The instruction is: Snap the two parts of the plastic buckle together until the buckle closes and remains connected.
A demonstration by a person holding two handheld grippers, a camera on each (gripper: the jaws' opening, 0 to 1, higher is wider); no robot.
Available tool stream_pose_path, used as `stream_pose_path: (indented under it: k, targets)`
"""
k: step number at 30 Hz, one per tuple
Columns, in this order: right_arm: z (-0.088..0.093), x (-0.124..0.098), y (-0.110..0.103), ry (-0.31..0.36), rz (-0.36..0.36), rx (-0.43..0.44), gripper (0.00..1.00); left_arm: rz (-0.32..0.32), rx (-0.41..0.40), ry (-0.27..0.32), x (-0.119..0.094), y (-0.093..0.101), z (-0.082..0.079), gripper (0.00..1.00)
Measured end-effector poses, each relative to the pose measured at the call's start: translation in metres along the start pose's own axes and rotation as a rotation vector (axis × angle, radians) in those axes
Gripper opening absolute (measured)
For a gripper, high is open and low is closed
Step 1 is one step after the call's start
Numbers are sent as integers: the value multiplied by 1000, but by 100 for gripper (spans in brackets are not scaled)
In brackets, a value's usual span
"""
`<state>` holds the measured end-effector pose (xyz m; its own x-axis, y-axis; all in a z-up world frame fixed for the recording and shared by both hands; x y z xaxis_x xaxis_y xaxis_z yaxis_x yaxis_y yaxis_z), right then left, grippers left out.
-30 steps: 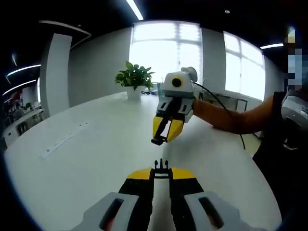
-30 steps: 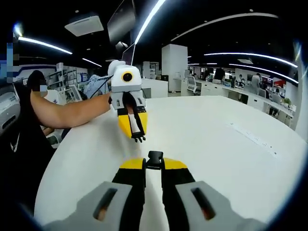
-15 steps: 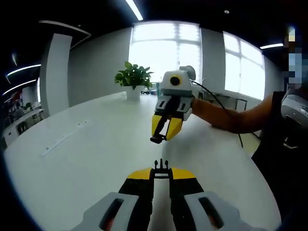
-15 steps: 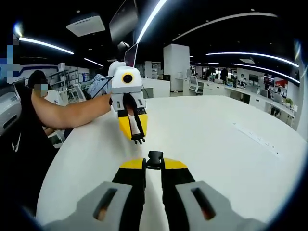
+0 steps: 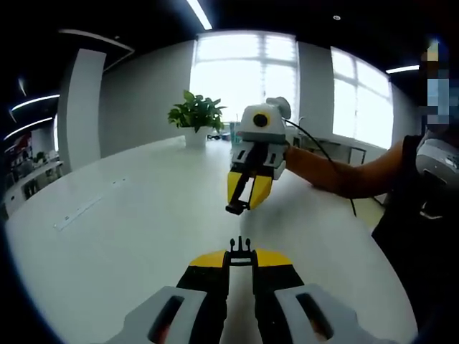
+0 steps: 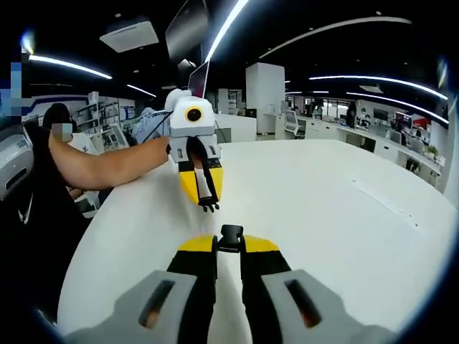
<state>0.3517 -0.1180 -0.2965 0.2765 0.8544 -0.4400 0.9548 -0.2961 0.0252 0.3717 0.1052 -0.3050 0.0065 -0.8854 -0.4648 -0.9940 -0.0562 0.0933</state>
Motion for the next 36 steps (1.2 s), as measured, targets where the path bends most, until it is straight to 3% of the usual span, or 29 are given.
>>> stream_pose_path:
  k: [8, 20, 23, 36]
  targets:
    - [0, -3, -3, 13, 9, -1, 10, 14, 22, -45, 6, 1, 5, 10]
    - [-2, -2, -8, 7, -17, -5, 10, 24, -16, -8, -3, 8, 9, 10]
    - [2, -4, -14, 5, -22, -4, 10, 45, -18, 25, -4, 10, 9, 10]
    - [3, -10, -16, 21, -29, 5, 10, 56, -38, 9, 0, 9, 7, 10]
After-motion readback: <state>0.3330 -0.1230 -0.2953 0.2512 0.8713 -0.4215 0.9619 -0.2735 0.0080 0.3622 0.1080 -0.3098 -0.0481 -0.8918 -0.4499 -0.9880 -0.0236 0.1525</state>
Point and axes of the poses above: the point that each gripper's makers call its tool centre point, and the gripper's own axes: x roughly forward along the fingers, y roughly to its right, z roughly out of its underside, the point moved 9 cm from there along -x, roughly backward along the fingers, and after that the axes turned 4 degrees about -y, right-handed, at the moved point
